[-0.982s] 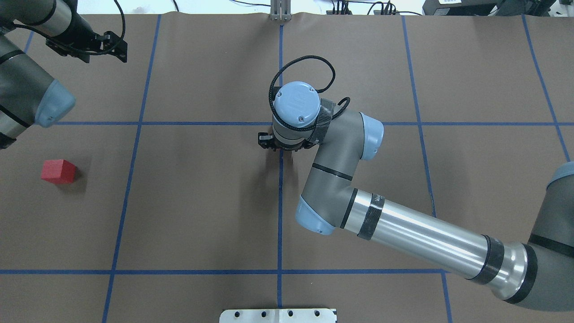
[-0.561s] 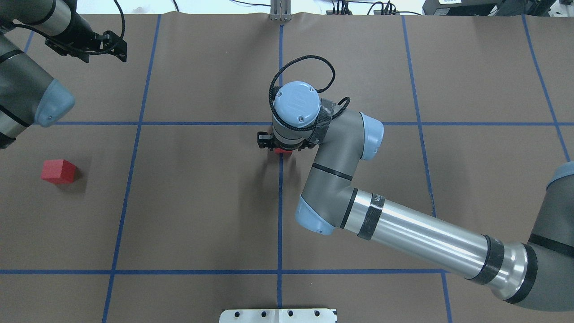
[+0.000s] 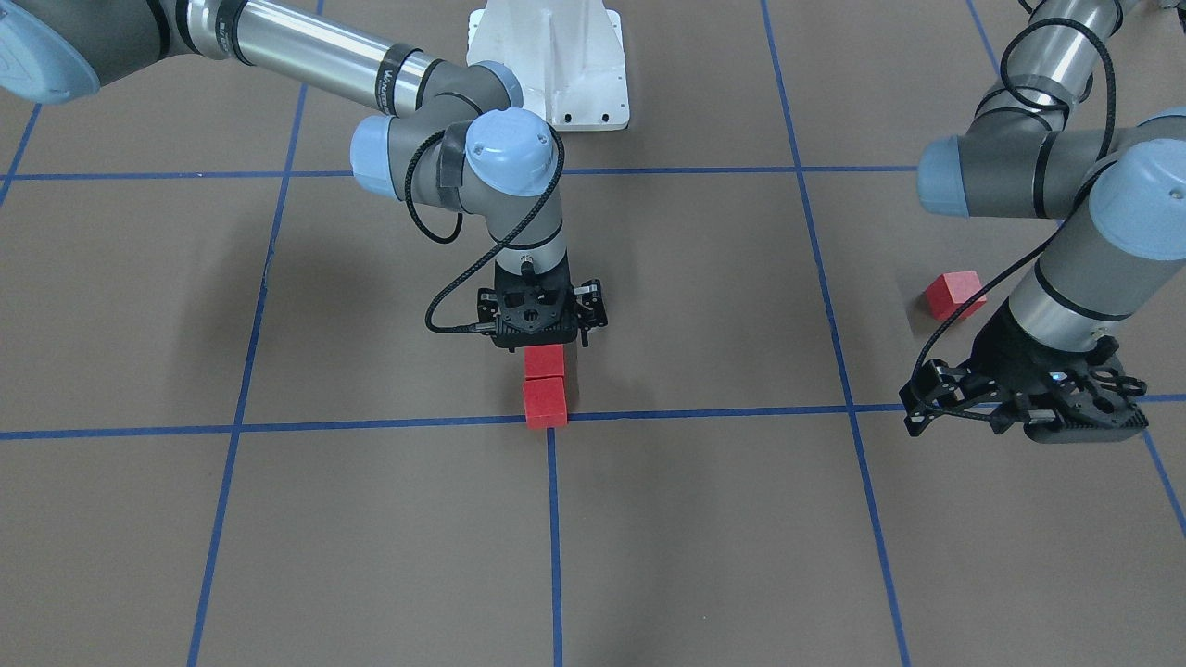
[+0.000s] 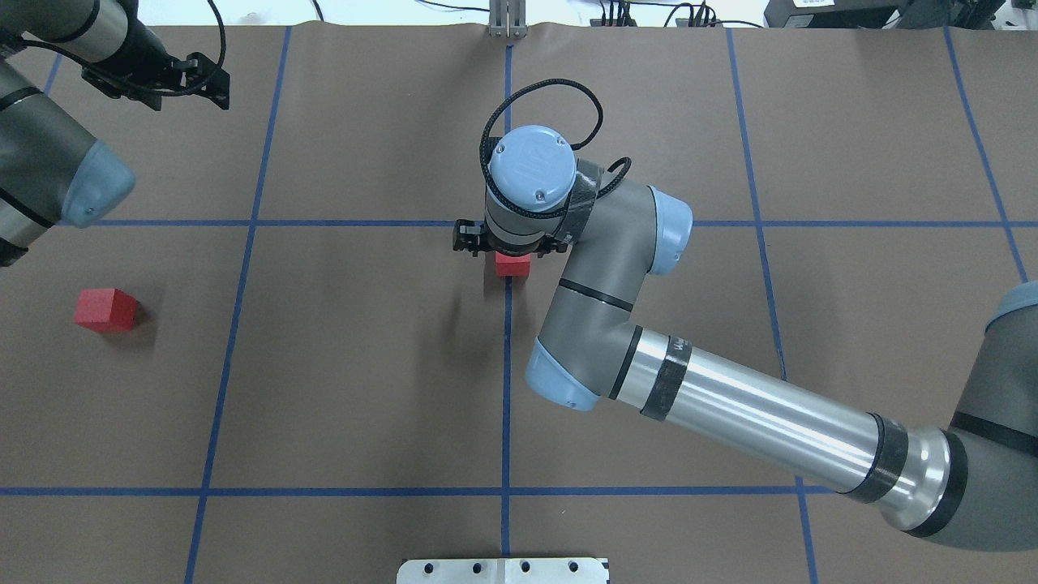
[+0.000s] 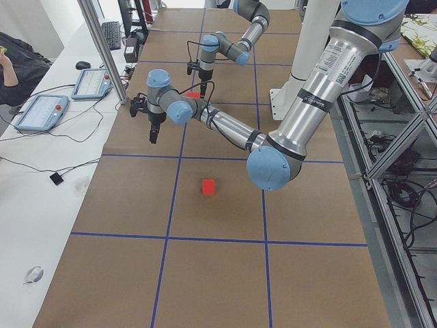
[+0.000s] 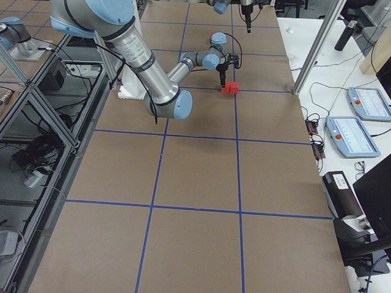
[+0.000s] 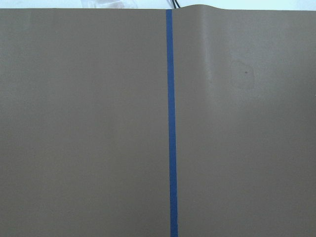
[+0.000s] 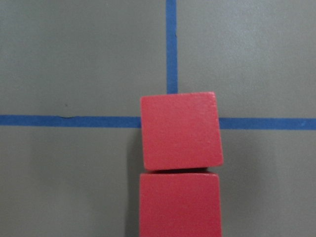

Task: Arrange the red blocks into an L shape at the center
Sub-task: 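Lift the right gripper away from the two placed cubes, then grasp the red cube near the left arm with the left gripper, then carry the held cube with the left gripper toward the cube pair, then lower the cube beside the farther cube of the pair and adjust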

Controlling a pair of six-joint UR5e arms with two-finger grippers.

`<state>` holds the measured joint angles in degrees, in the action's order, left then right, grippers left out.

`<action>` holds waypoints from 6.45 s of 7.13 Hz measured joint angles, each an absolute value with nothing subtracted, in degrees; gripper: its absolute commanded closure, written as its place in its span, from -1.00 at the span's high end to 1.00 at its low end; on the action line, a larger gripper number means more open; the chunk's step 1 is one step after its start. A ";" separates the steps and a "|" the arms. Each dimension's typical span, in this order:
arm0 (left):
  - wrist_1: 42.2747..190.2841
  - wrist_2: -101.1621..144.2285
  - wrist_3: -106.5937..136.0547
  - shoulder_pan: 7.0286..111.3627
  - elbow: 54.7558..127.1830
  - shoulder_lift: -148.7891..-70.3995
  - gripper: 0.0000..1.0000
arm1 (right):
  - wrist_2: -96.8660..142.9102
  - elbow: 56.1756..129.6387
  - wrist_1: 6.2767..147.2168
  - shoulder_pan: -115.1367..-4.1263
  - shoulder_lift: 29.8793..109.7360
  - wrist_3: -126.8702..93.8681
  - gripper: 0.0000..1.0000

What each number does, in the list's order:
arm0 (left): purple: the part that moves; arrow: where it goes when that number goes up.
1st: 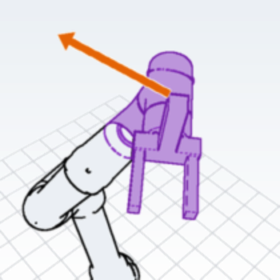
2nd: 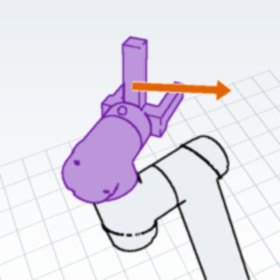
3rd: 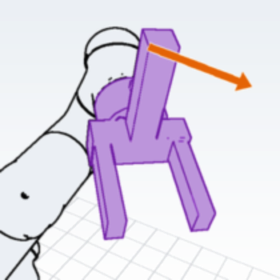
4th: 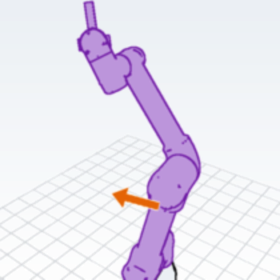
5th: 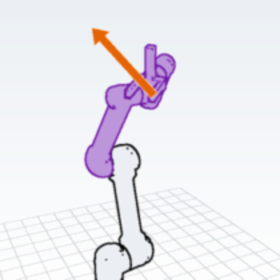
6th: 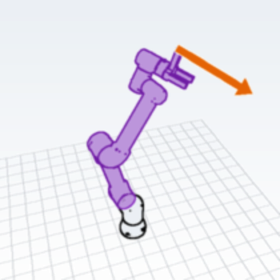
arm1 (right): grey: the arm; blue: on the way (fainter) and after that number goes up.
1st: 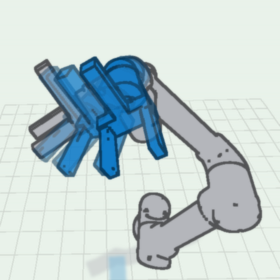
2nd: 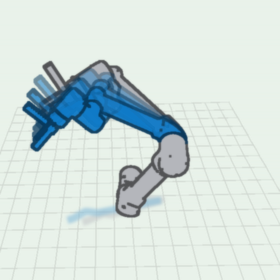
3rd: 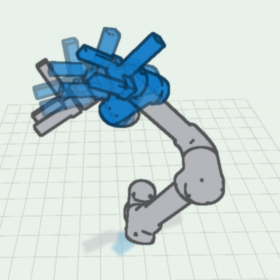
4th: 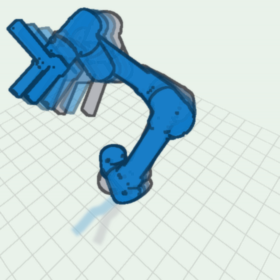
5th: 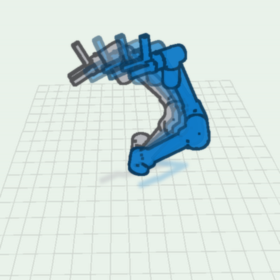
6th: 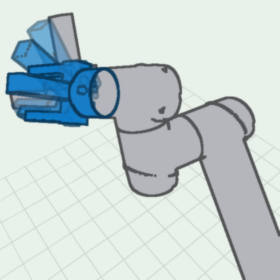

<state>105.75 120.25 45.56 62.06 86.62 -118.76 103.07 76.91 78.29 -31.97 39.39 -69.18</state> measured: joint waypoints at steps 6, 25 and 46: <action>106.92 123.49 45.55 62.52 100.21 -97.63 1.00 | 115.52 82.96 83.73 -43.48 42.06 -67.10 0.98; 119.44 110.77 55.29 49.81 101.95 -87.58 -1.00 | 115.58 86.93 83.81 -46.58 48.05 -59.86 0.98; 84.66 102.84 143.98 39.53 57.32 -153.99 -1.00 | 121.55 90.62 71.00 -57.39 66.36 -42.98 0.98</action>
<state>84.66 102.84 143.98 39.53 57.32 -153.99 121.55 90.62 71.00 -57.39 66.36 -42.98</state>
